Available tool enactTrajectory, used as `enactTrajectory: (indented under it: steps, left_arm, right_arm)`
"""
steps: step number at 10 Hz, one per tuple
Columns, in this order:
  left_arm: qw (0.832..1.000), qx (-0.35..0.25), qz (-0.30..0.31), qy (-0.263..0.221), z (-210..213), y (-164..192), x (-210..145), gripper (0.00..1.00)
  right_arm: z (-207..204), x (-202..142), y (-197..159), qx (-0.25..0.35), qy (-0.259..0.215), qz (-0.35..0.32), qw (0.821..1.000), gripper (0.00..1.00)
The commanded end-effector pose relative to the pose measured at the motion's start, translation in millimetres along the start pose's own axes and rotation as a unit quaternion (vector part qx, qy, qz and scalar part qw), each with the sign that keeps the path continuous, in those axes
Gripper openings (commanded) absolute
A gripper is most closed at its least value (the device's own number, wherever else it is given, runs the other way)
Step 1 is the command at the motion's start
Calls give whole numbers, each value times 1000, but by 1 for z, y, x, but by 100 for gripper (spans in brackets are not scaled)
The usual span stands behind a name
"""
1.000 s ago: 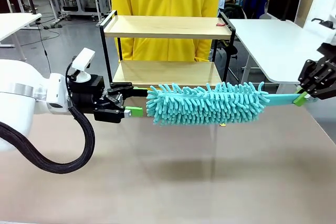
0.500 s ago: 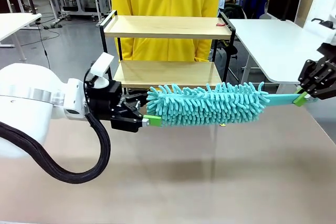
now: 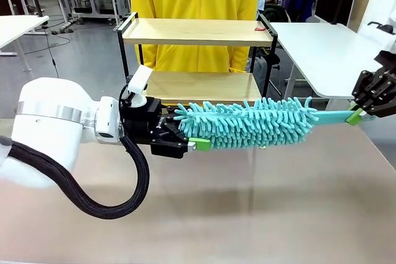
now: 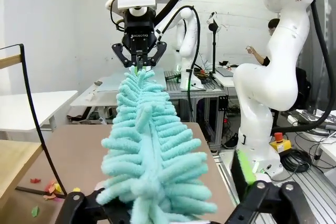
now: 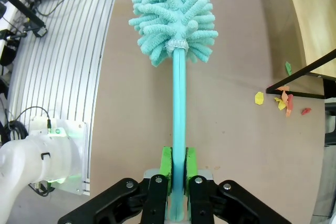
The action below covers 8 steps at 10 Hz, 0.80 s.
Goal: Clean the shelf.
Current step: Hand the Duster back to the human.
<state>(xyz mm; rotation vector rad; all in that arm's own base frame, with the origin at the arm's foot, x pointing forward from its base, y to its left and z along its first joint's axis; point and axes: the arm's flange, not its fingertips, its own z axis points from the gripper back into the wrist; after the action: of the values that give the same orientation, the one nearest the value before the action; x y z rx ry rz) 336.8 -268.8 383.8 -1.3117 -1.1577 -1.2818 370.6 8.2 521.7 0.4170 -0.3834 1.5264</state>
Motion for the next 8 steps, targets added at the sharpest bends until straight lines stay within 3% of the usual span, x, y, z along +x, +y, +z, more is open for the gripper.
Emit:
enactTrajectory:
  steps: [1, 2, 3, 4, 8]
  left_arm:
    - [1000, -8, -10, 2, -6, 3, -5, 43]
    - [1000, -7, -12, 6, -4, 3, -5, 0]
    - [1000, -2, -16, 16, -3, 3, -4, 38]
    - [1000, 2, -16, 18, -2, 3, -3, 0]
    - [999, -7, -24, 22, -3, 1, -3, 0]
  right_arm:
    - [1, 2, 0, -1, -9, 5, 1000, 13]
    - [1, 2, 0, -1, -9, 5, 1000, 13]
    - [1, 2, 0, -1, -9, 5, 1000, 13]
    - [1, 2, 0, -1, -9, 5, 1000, 13]
    - [1, 2, 0, -1, -9, 5, 1000, 13]
